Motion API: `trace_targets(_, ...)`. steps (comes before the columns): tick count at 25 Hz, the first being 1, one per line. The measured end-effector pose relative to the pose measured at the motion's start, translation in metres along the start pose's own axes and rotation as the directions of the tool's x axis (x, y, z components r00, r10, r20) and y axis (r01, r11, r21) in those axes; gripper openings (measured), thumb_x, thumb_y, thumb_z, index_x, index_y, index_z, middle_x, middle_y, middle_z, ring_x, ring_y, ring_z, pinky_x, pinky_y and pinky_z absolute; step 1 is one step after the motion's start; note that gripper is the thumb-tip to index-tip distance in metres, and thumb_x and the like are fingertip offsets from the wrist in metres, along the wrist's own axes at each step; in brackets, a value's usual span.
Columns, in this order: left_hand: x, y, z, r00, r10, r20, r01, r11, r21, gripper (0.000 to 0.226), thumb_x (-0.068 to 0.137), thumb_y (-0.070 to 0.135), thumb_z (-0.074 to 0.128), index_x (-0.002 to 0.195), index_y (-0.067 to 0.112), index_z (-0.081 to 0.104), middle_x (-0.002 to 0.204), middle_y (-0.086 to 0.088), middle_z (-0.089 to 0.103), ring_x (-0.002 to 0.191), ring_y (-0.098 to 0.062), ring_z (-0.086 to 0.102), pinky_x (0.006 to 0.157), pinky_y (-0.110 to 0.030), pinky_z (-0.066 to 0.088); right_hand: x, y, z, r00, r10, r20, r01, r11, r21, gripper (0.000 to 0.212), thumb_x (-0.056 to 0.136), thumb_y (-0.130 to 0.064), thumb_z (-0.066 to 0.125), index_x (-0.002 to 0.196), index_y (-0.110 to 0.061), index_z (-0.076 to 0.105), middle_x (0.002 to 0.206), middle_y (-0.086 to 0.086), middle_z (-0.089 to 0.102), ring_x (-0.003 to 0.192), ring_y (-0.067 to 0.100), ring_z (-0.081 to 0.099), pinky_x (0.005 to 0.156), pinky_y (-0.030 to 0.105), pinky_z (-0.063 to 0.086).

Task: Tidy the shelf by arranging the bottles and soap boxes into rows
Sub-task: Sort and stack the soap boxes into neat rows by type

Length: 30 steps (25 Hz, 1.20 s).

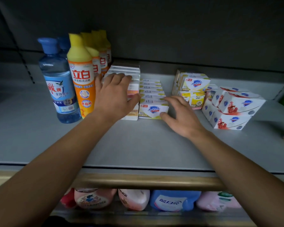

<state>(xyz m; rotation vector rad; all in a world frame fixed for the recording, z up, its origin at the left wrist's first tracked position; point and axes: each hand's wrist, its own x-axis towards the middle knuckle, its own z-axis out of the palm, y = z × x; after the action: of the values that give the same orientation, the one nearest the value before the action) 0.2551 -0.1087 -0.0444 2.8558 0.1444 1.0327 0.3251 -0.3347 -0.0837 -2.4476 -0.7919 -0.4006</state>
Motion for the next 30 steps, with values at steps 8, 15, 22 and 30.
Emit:
trace_targets(8,0.007,0.087,0.009,0.98,0.2,-0.006,-0.192,0.934,-0.302,0.047,0.082,0.031,0.063,0.125,0.014,0.06,0.121,-0.009,0.063,0.112,-0.034,0.055,0.094,-0.039,0.046,-0.065,0.056,-0.042,0.962,0.179,0.205,-0.12,0.956,-0.269,0.06,0.092,-0.056,0.049,0.139,-0.019,0.049,0.142,0.004,0.046,0.134,0.022,0.037,0.11,0.03,0.028)
trace_targets(15,0.056,0.154,0.08,0.933,0.24,0.267,-0.205,0.967,-0.153,0.053,0.083,0.036,0.062,0.132,0.017,0.053,0.126,-0.012,0.058,0.114,-0.034,0.055,0.09,-0.045,0.051,-0.074,0.065,-0.035,0.978,0.157,0.135,-0.122,0.963,-0.239,0.061,0.091,-0.061,0.045,0.137,-0.021,0.051,0.137,0.002,0.05,0.131,0.025,0.038,0.111,0.031,0.027)
trace_targets(22,0.091,0.17,0.119,0.915,0.15,0.374,-0.212,0.969,0.128,0.058,0.082,0.044,0.066,0.128,0.011,0.055,0.127,-0.018,0.049,0.115,-0.036,0.047,0.096,-0.045,0.043,-0.072,0.072,-0.032,0.982,0.155,0.104,-0.13,0.968,-0.213,0.059,0.088,-0.06,0.046,0.134,-0.024,0.054,0.134,-0.001,0.053,0.127,0.025,0.041,0.111,0.033,0.031)
trace_targets(30,0.05,0.163,0.062,0.971,0.136,0.196,-0.062,0.938,-0.341,0.044,0.081,0.038,0.067,0.12,0.018,0.061,0.114,-0.008,0.068,0.103,-0.03,0.061,0.08,-0.033,0.045,-0.071,0.074,-0.035,0.976,0.189,0.104,-0.173,0.974,-0.148,0.056,0.085,-0.057,0.057,0.127,-0.02,0.059,0.128,0.0,0.055,0.124,0.024,0.045,0.107,0.032,0.035)
